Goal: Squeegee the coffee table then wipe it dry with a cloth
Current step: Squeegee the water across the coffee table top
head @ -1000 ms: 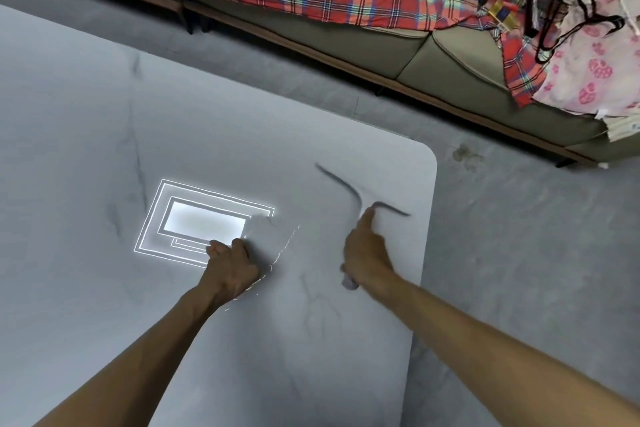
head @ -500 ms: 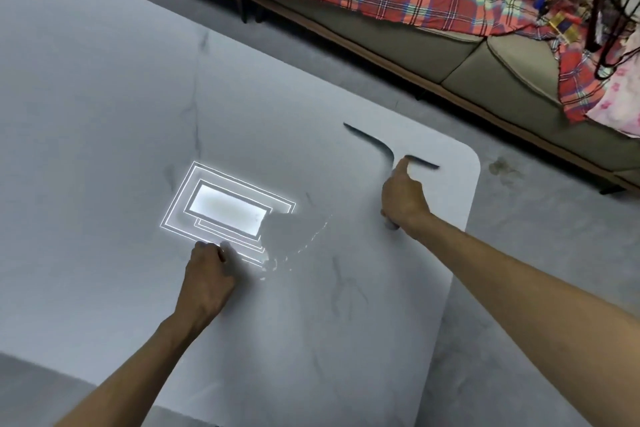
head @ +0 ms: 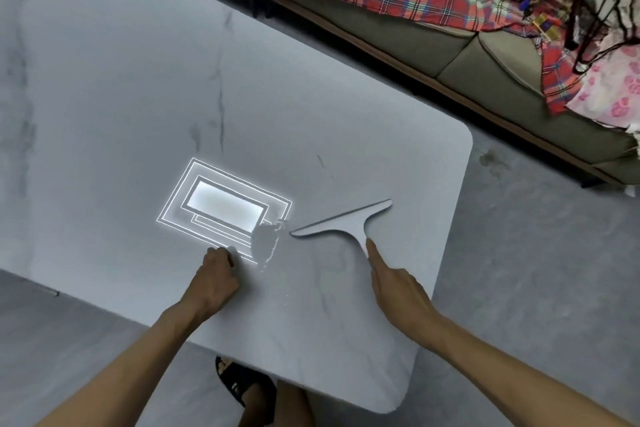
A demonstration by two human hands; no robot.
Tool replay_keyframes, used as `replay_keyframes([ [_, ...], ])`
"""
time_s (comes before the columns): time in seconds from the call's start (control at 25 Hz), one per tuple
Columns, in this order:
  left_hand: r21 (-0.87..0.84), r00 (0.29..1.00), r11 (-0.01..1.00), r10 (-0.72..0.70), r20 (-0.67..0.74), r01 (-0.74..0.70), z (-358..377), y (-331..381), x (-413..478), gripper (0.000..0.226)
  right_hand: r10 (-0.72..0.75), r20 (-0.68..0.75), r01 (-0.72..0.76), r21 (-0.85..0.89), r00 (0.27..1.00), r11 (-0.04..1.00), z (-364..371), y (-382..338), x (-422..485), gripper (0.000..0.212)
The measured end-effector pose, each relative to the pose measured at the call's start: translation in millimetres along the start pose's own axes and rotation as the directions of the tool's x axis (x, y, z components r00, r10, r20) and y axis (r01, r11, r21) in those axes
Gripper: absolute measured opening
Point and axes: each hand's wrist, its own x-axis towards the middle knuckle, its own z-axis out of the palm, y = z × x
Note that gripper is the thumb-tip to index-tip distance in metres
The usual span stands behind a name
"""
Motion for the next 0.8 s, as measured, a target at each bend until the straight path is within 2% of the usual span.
replay_keyframes([
  [0.12,-0.048,1.0,0.999,-0.023,-0.016,0.022,1,-13,-18,0.006,-0.007,-0.076,0.003,-0.057,0.997,0.998,1,13,-25,0.061],
  [0.24,-0.12,0.992,0.99,-0.08,-0.102,0.067,-1,-26,-27,0.003,-0.053,-0.185,0.027,-0.141,0.981,0.99,-1,17,-37,0.056],
  [0.36,-0.237,0.976,0.969,-0.111,-0.19,0.064,-5,-44,-34,0.003,-0.143,-0.17,0.11,-0.189,0.975,0.976,3,7,-49,0.053],
  [0.44,-0.297,0.956,0.954,-0.128,-0.263,0.046,-10,-57,-40,0.001,-0.286,-0.1,0.258,-0.227,0.953,0.939,12,-18,-53,0.053],
  [0.48,-0.318,0.942,0.947,-0.152,-0.299,0.052,-13,-65,-44,0.002,-0.402,-0.056,0.368,-0.307,0.914,0.878,21,-34,-52,0.052],
  [0.52,-0.336,0.927,0.939,-0.183,-0.329,0.066,-17,-74,-47,0.002,-0.53,-0.01,0.479,-0.415,0.848,0.774,33,-51,-48,0.052],
  [0.6,-0.349,0.894,0.932,-0.236,-0.381,0.098,-24,-92,-53,0.003,-0.656,0.159,0.618,-0.55,0.738,0.562,62,-89,-39,0.05],
  [0.68,-0.351,0.854,0.926,-0.294,-0.43,0.142,-31,-110,-58,0.005,-0.747,0.264,0.726,-0.564,0.61,0.393,93,-127,-27,0.052],
  [0.76,-0.341,0.834,0.924,-0.323,-0.447,0.175,-34,-127,-60,0.009,-0.78,0.322,0.79,-0.516,0.536,0.33,112,-162,-16,0.063],
  [0.8,-0.327,0.838,0.927,-0.323,-0.441,0.185,-34,-132,-61,0.011,-0.778,0.332,0.799,-0.501,0.533,0.333,118,-173,-11,0.064],
])
